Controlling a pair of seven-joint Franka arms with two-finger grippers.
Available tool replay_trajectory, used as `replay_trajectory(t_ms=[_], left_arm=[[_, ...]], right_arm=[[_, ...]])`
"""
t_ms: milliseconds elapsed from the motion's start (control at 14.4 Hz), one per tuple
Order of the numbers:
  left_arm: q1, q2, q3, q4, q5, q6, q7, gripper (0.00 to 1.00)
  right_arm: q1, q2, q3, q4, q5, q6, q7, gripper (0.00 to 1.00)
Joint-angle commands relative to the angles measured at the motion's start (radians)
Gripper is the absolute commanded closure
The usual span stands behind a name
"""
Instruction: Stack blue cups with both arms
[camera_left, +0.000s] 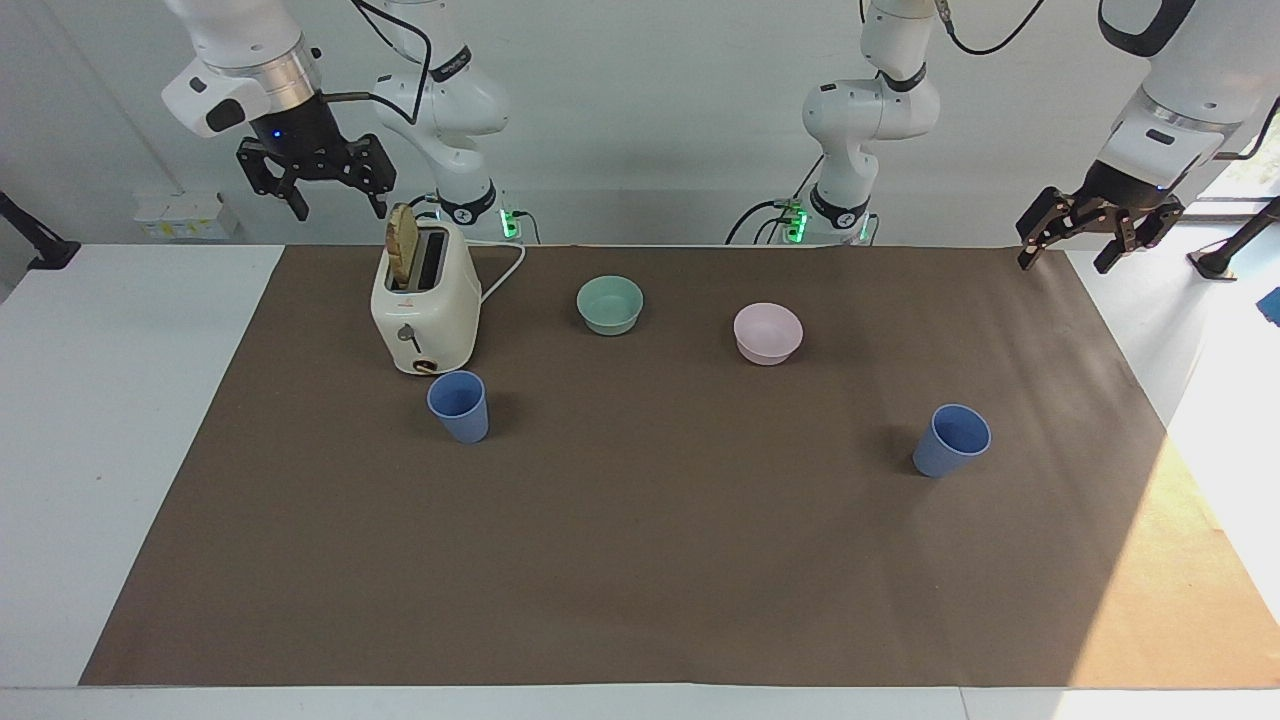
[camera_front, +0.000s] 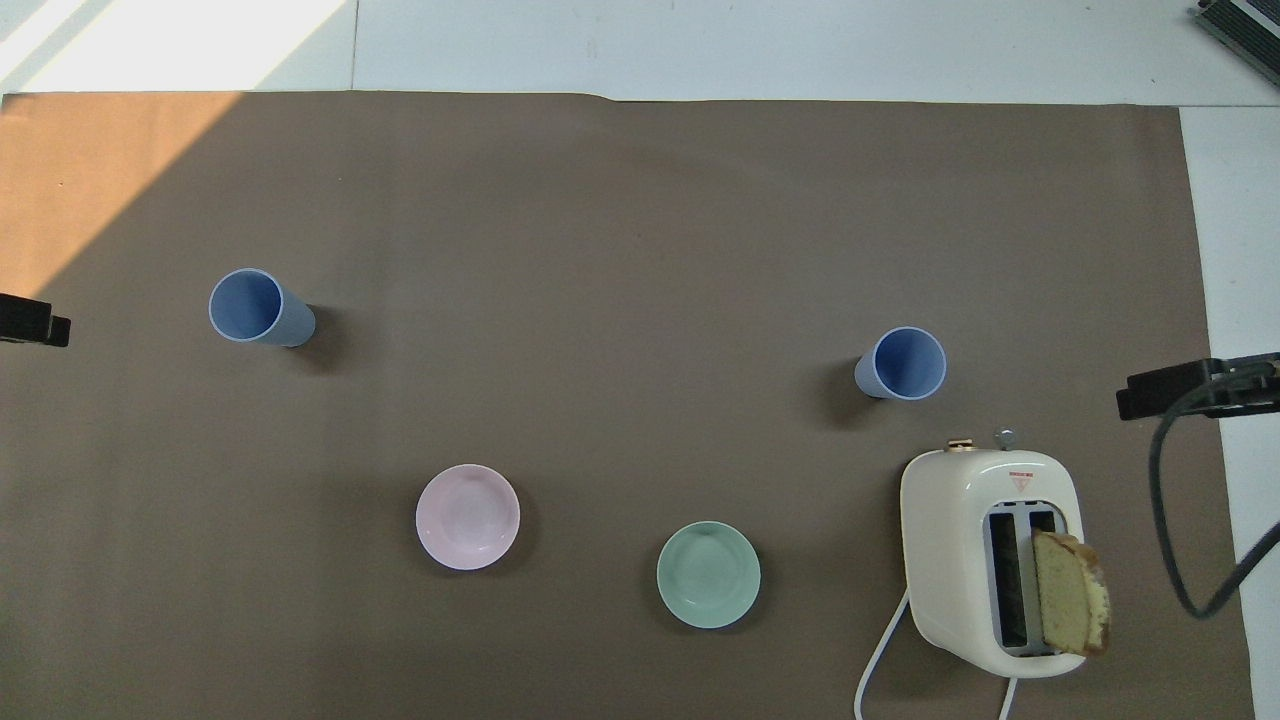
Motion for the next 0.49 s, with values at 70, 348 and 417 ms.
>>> replay_trajectory(t_ms=[70, 348, 417], left_arm=[[-0.006, 0.004, 0.002, 0.02, 0.016, -0.022, 0.004, 0.0], [-0.006, 0.001, 0.002, 0.015, 0.016, -0.023, 0.005, 0.0], [-0.006, -0.001, 0.002, 0.011, 0.016, -0.023, 0.005, 0.0]], right_arm=[[0.003, -0.009, -0.008, -0.016, 0.002, 0.017, -0.025, 0.0], [0.003, -0.009, -0.008, -0.016, 0.002, 0.017, -0.025, 0.0], [0.003, -0.011, -0.008, -0.016, 0.002, 0.017, -0.025, 0.0]])
